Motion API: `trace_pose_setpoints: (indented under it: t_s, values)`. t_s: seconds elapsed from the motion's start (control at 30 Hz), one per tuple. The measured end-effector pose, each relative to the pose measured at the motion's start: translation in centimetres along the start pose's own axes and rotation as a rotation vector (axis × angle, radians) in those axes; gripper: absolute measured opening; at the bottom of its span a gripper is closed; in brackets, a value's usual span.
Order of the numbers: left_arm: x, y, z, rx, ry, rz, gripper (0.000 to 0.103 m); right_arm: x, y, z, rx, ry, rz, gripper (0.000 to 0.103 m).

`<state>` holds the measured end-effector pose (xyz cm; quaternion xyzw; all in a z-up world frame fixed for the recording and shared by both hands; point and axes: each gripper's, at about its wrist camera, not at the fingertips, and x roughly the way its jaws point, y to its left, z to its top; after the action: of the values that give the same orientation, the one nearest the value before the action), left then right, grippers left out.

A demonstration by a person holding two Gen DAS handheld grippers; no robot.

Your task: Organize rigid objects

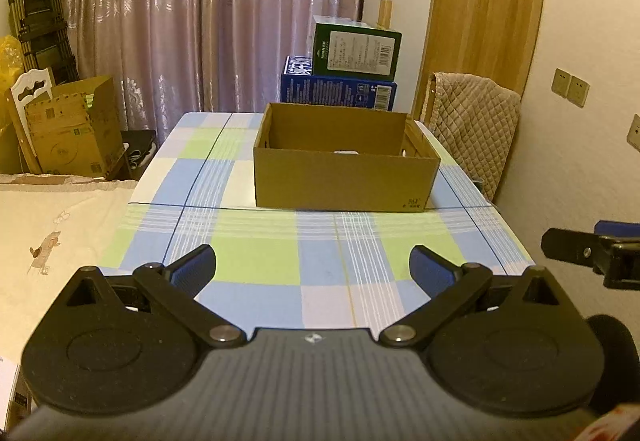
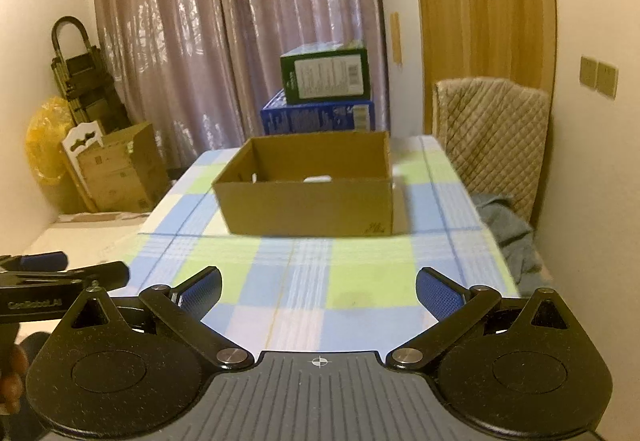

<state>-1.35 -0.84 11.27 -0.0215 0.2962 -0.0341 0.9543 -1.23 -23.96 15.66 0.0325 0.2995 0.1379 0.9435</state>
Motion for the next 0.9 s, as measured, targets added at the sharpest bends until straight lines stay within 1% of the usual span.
trace_pose_setpoints:
  t_s: [0.17,0.37,0.57,0.9]
  values:
    - [-1.0,0.1,-1.3,0.017,0.007,0.008,0.102,-0.8,0.1,-1.3,-0.002,0.011,-0.013,0.100]
    - [-1.4,-0.1,-2.3,0.028,0.018,0.001,0.102,-1.5,0.6,-2.5,-0.047,0.011,-0.042,0.100]
    - [-1.8,-0.6,-2.6,0.026,0.018,-0.016,0.102,-1.6,0.9,-3.1,-0.047,0.016,-0.041,0.100]
    - [-2.0,-0.4,-2.7,0.017,0.016,-0.009,0.102,-1.3,1.0,-3.5,-0.040,0.022,-0.042,0.100]
